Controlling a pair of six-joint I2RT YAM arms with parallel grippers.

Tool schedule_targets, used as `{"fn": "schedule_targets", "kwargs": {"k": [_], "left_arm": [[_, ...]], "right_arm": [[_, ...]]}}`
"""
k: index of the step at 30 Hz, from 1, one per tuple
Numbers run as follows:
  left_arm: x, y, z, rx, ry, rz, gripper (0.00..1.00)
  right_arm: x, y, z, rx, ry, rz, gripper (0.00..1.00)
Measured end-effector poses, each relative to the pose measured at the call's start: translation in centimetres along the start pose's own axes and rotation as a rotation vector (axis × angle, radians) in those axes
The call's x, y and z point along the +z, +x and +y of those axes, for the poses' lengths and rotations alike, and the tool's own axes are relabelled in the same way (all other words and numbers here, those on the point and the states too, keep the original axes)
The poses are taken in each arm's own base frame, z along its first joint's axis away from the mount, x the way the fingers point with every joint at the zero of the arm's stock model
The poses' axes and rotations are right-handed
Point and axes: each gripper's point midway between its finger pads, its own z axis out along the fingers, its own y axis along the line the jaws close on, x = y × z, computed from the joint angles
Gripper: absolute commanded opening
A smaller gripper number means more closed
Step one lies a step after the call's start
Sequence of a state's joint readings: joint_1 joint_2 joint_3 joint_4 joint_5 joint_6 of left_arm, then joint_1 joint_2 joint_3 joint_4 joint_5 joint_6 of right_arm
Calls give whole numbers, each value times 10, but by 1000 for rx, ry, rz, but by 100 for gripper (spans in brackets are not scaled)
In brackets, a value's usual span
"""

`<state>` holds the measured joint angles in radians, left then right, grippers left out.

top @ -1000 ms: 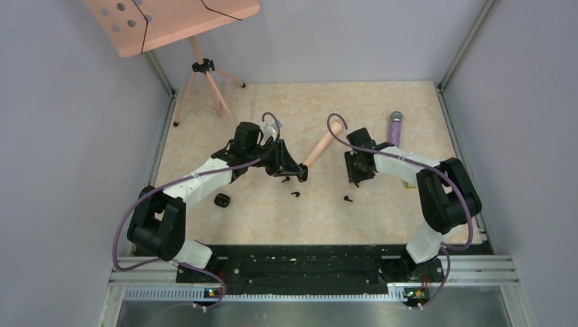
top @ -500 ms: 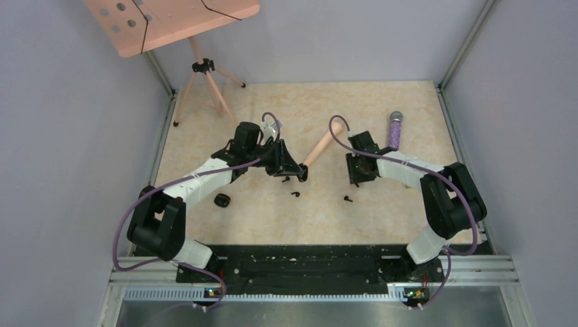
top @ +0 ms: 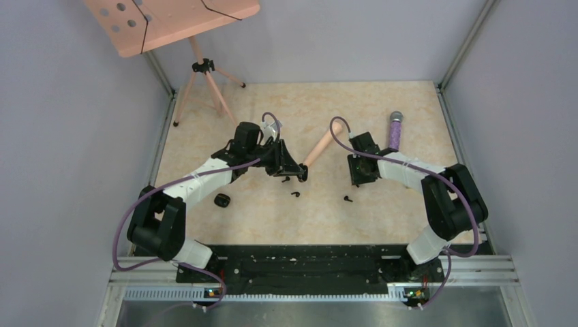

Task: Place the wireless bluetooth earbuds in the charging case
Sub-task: Insert the left earbud into the left side groove of the charging case.

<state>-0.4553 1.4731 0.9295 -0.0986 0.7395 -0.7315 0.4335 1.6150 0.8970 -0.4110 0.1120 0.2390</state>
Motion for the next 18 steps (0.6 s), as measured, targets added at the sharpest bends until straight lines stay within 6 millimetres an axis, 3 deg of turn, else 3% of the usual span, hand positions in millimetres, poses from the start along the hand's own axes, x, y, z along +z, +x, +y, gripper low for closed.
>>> {"fn": "schedule_targets", "kwargs": {"k": [8, 14, 18], "left_arm": [[0, 0, 0, 0, 0, 0, 0], [0, 0, 0, 0, 0, 0, 0], [0, 0, 0, 0, 0, 0, 0]], "right_arm": [[1, -1, 0, -1, 4, 2, 26], [2, -2, 0, -1, 3, 3, 29], [2, -2, 1, -4, 2, 13, 25]]}}
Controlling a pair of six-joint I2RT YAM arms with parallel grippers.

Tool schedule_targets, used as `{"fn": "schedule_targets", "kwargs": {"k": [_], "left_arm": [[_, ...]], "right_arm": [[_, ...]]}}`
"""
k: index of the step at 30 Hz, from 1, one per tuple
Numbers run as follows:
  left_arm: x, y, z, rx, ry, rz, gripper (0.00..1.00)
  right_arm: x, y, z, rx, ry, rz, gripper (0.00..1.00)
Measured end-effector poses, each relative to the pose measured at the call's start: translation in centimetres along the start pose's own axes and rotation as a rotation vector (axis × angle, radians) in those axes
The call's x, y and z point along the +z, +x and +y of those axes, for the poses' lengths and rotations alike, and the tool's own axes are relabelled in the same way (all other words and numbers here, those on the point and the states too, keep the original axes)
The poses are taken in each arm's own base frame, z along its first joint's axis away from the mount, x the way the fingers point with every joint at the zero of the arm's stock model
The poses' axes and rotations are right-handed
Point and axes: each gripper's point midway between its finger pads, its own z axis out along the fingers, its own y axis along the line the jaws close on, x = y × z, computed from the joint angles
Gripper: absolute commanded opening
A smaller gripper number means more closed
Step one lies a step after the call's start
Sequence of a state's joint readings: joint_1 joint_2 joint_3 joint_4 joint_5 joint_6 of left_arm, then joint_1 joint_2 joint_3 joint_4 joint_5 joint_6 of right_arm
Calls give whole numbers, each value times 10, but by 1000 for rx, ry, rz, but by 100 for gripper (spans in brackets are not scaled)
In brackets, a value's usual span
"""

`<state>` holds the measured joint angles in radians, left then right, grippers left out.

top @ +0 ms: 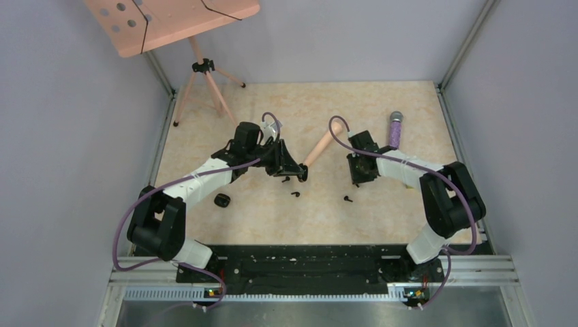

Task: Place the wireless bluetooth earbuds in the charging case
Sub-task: Insert the left earbud into the left side groove of the charging case.

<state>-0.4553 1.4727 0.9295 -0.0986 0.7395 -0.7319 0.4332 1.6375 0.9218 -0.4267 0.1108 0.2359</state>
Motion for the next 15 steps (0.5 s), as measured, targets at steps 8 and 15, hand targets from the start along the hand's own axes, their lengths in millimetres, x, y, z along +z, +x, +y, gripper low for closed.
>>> {"fn": "schedule_targets", "kwargs": {"k": [8, 15], "left_arm": [[0, 0, 0, 0, 0, 0, 0], [-2, 3, -5, 21, 4, 56, 0]], "right_arm": [[-1, 0, -1, -1, 0, 4, 9], [-13, 10, 1, 2, -28, 31, 9]]}}
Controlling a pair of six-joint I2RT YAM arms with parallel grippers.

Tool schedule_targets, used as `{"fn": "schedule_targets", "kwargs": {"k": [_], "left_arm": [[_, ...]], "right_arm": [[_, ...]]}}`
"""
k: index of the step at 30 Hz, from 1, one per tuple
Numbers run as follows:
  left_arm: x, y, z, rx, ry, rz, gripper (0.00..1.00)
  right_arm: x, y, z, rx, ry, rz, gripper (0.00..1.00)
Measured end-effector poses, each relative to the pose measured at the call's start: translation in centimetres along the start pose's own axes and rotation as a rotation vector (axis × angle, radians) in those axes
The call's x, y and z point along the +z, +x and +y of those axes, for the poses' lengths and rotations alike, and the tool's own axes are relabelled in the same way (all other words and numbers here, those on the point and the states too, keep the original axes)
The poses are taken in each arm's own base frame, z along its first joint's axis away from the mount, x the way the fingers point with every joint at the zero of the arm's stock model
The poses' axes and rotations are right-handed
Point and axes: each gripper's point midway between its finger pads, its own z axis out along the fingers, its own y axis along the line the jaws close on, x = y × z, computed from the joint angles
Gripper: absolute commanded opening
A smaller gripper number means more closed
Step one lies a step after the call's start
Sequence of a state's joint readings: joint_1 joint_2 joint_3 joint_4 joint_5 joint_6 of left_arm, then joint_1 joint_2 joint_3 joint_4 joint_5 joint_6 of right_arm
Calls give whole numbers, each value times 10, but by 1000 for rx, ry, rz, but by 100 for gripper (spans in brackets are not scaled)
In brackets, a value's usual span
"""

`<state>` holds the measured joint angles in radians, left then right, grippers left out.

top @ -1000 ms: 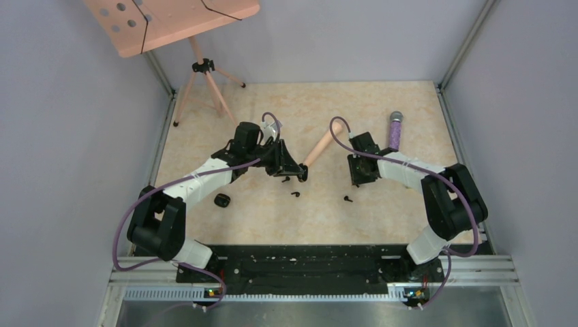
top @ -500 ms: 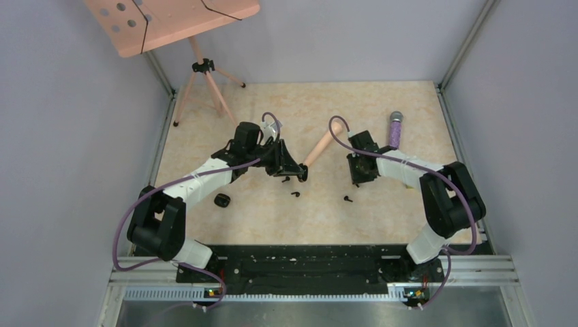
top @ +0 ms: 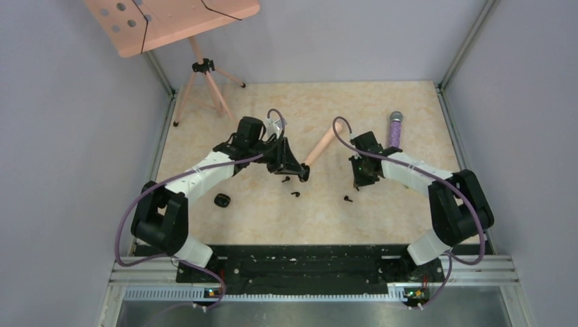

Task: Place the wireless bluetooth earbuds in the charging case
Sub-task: Insert the left earbud into the left side groove of the charging case.

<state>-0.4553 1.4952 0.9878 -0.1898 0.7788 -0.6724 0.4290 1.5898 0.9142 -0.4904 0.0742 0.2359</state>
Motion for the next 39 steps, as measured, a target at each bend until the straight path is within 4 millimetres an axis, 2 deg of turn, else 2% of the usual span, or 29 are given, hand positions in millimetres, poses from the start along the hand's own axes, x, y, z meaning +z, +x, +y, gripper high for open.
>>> {"fn": "schedule_targets", "kwargs": {"k": [3, 11, 19, 23, 33, 39], "left_arm": [[3, -2, -5, 27, 22, 38, 0], [12, 12, -12, -9, 96, 156, 0], [8, 3, -42, -1, 197, 207, 0], [10, -1, -50, -52, 225, 209, 0], [22, -10, -52, -260, 293, 144, 0], [21, -16, -69, -261, 353, 126, 0]], "right_arm": [[-18, -3, 4, 0, -37, -32, 9], [-82, -35, 26, -25, -203, -290, 10], [-160, -53, 51, -65, -428, -657, 10], [-189, -58, 64, -66, -543, -806, 11], [-227, -62, 86, -20, -753, -970, 10], [-237, -60, 100, -12, -861, -997, 10]]}}
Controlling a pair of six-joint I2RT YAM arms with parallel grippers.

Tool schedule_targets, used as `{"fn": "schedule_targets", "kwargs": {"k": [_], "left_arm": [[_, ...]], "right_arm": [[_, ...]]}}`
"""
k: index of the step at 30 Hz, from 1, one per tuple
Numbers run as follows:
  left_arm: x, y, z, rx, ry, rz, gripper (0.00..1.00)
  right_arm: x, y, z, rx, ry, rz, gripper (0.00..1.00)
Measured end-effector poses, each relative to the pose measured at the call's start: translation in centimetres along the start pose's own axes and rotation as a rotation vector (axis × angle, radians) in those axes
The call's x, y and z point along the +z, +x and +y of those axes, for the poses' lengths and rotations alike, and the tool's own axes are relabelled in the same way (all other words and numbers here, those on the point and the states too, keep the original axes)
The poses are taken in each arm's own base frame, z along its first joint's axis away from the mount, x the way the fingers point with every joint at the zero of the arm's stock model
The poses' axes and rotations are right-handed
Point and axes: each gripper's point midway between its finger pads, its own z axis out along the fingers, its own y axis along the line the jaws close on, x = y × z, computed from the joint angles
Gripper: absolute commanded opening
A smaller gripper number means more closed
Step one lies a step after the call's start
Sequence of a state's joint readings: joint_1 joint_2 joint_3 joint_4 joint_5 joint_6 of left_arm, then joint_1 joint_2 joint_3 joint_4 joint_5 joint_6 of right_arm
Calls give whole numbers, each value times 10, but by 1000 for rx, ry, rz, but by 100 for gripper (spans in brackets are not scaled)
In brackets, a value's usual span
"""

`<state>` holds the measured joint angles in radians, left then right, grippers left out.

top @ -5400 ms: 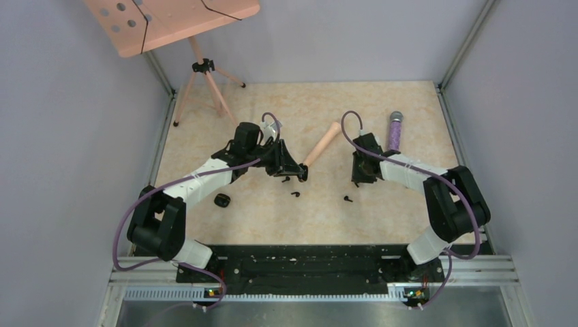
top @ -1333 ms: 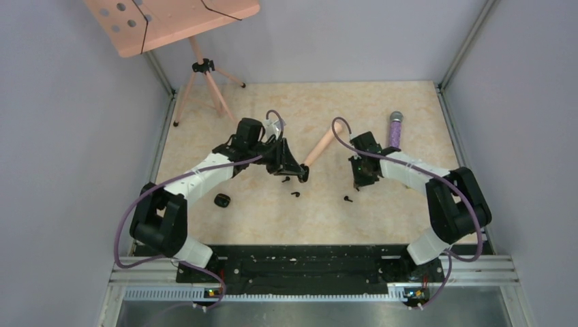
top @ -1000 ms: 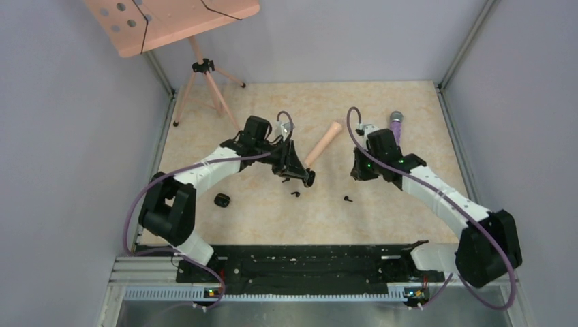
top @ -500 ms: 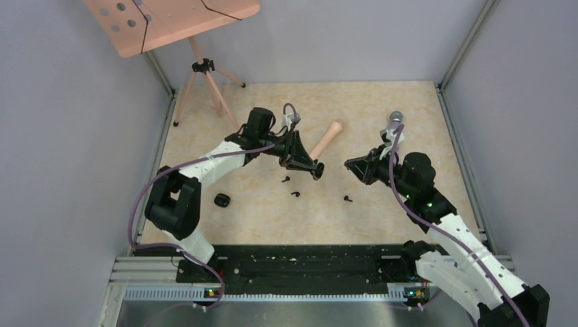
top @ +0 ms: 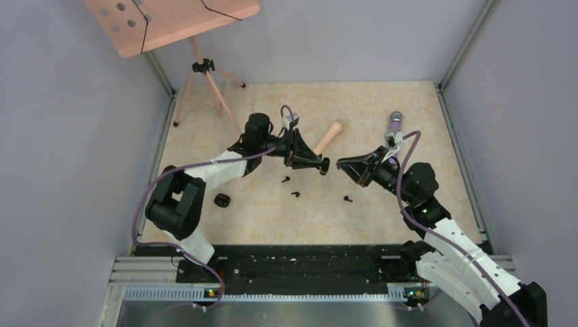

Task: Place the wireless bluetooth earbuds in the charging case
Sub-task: Insert the left earbud into the left side groove of the charging case.

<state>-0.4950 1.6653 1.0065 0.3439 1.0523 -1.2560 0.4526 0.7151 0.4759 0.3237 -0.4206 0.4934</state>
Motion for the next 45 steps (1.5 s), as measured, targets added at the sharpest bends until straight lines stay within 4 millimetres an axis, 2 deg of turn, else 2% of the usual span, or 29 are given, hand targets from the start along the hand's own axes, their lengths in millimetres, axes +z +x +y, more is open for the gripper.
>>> {"fn": "schedule_targets", "kwargs": {"k": [10, 16, 25, 45], "left_arm": [[3, 10, -11, 9, 49, 62, 0], [6, 10, -19, -6, 101, 85, 0], [2, 13, -37, 7, 180, 103, 0], [3, 18, -39, 7, 194, 115, 0]], "right_arm": [[12, 10, 20, 22, -96, 18, 9], [16, 19, 21, 30, -105, 46, 9], [17, 18, 17, 17, -85, 37, 8], [18, 5, 21, 11, -96, -16, 8]]}}
